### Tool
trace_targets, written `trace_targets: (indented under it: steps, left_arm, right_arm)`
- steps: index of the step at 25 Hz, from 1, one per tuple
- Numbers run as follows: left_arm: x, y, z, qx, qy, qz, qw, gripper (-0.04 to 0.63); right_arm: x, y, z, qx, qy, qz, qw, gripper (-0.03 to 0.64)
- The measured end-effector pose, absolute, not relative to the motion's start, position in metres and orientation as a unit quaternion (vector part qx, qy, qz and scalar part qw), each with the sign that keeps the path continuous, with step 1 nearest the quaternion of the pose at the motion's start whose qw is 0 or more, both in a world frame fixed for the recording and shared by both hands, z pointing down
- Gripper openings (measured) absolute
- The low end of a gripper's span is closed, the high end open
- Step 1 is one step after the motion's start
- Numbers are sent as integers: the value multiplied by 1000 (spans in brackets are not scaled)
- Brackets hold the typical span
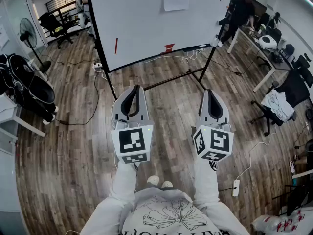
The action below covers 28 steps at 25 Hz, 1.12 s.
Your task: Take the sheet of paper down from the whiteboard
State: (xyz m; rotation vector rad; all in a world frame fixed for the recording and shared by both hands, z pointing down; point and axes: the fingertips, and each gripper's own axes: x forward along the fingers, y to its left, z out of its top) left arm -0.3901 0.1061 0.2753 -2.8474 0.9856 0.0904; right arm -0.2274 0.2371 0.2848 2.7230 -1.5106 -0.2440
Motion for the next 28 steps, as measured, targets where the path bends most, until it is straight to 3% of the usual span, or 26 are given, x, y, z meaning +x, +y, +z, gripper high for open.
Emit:
trace_targets:
  steps: [28]
  left_arm:
    - [-353, 46, 293, -947, 313, 14, 66, 9]
  right_arm:
    - [-190, 183, 309, 880, -471, -54, 1, 3]
